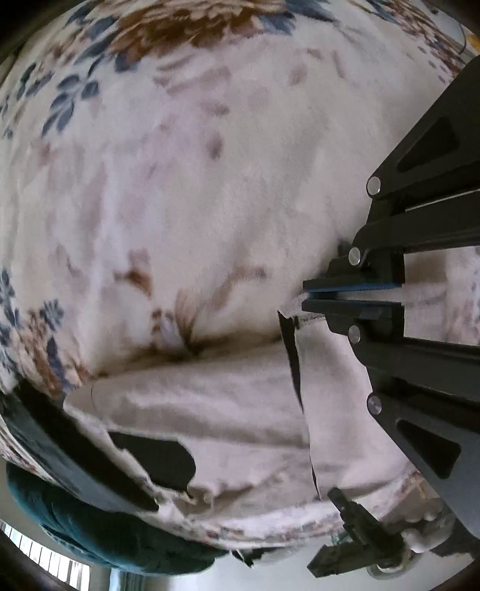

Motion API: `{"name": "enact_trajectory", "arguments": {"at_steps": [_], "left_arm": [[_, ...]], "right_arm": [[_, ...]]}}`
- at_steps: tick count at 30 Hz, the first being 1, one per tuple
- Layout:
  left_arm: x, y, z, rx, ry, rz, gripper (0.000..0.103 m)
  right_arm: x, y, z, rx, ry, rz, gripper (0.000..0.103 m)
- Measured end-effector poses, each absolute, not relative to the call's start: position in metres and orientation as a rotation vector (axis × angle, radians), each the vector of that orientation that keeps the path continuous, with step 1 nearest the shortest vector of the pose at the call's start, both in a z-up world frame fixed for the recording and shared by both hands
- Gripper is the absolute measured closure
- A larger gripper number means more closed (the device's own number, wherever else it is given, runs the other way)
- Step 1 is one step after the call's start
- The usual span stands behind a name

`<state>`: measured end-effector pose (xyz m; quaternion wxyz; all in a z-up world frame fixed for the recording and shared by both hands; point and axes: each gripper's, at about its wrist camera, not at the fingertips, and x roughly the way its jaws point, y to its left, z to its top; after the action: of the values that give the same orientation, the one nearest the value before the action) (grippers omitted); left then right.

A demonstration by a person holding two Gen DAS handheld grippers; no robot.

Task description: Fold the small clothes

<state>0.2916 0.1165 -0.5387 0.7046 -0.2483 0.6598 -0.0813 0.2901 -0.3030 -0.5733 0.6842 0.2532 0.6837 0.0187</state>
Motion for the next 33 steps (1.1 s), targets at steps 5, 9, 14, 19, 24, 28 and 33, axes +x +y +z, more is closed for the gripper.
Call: {"name": "enact_trajectory", "arguments": {"at_steps": [5,9,14,19,24,28,33], "left_arm": [[0.351,0.112,-0.508,-0.501,1.365,-0.209,0.047],[0.423,0.088,-0.522,-0.392,1.379,-0.214,0.047],[0.503,0.035,-0.558,-0.159,1.463,-0.294,0.047],[0.513,-0.004,-0.588,0.131,1.524,-0.357,0.052],[0.488,-0.001,-0.562,0.122,1.424,-0.416,0.098],[0.462,0.021,-0.524,0.015,1.359,-0.426,0.099],[0.410,0.052,-0.470,-0.085,1.295,-0.435,0.099]], "right_arm": [[0.340,-0.307,-0.537,0.614,1.421,0.078,0.055],[0.412,-0.296,-0.529,0.549,1.371,0.077,0.053],[0.501,-0.265,-0.554,0.416,1.463,0.103,0.052],[0.544,-0.230,-0.593,0.266,1.629,0.135,0.052],[0.544,-0.211,-0.592,0.151,1.598,0.150,0.099],[0.521,-0.211,-0.556,0.191,1.483,0.180,0.099],[0.459,-0.218,-0.502,0.220,1.389,0.199,0.100]]}}
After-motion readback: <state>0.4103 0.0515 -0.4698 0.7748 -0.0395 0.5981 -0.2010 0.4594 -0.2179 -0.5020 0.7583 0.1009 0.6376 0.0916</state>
